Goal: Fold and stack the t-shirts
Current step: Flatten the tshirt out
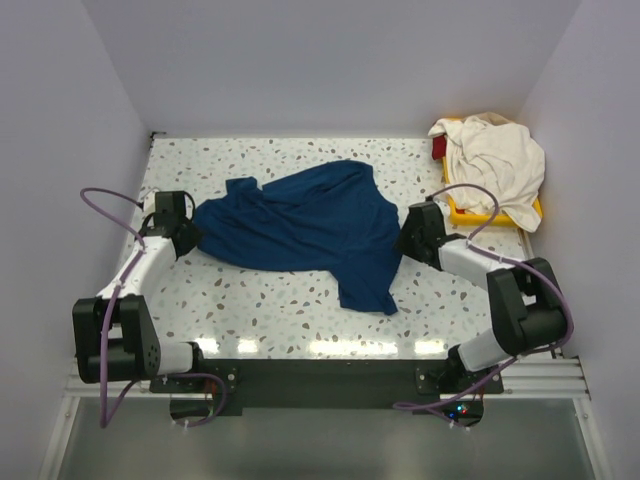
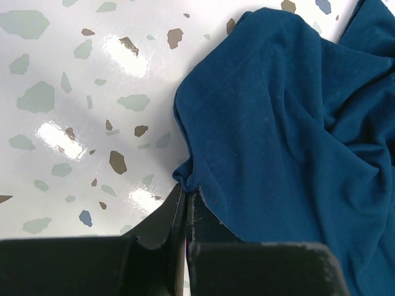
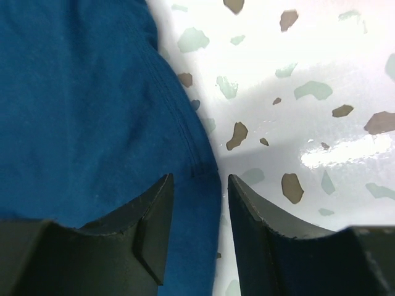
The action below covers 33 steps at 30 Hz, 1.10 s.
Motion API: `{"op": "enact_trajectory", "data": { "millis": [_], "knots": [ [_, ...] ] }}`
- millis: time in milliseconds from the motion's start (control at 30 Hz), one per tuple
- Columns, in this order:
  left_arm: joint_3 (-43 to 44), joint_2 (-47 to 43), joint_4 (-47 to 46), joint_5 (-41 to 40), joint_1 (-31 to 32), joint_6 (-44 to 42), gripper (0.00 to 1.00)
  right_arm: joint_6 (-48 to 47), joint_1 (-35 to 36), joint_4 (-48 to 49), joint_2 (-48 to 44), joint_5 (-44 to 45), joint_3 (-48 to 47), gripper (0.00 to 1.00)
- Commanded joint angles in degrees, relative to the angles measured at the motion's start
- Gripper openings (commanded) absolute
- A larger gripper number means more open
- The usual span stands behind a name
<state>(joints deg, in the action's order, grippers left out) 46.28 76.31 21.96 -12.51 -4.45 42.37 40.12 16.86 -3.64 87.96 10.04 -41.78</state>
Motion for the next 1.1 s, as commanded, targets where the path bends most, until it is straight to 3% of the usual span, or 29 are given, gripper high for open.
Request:
{"op": "enact_trajectory", "data": {
  "millis": [0, 233, 600, 633, 733, 767, 800, 1067],
  "knots": [
    [0.6, -1.5, -1.0, -0.1, -0.4, -0.8, 0.00, -1.4, -0.1, -0.7, -4.6, 3.9, -1.6, 0.45],
    [0.6, -1.6, -0.9, -0.1, -0.4, -0.8, 0.00, -2.7, -0.1, -0.8, 1.9, 2.0, -4.3, 0.42],
    [-0.4, -2.2, -1.3, 0.2, -0.4, -1.1, 0.00, -2.2, 0.5, 0.4, 4.0, 0.8, -1.9, 0.39],
    [-0.3, -2.3, -1.3, 0.2, -0.4, -1.1, 0.00, -2.4, 0.5, 0.3, 4.3, -0.2, -2.3, 0.36],
    [0.1, -3.1, -1.3, 0.3, -0.4, -1.9, 0.00, -2.3, 0.5, 0.6, 4.6, -2.7, -3.7, 0.17],
    [0.2, -3.4, -1.1, 0.3, -0.4, -2.0, 0.00, -2.3, 0.5, 0.3, 4.2, -3.2, -4.7, 0.04],
    [0.8, -3.7, -1.0, 0.3, -0.3, -2.5, 0.00, -2.4, 0.5, -0.7, 3.8, -3.9, -5.7, 0.00],
    [9.6, -11.1, 4.8, -1.8, -0.4, -5.4, 0.00, -4.5, -0.1, -14.9, -11.2, -3.1, -20.9, 0.00]
  ]
}}
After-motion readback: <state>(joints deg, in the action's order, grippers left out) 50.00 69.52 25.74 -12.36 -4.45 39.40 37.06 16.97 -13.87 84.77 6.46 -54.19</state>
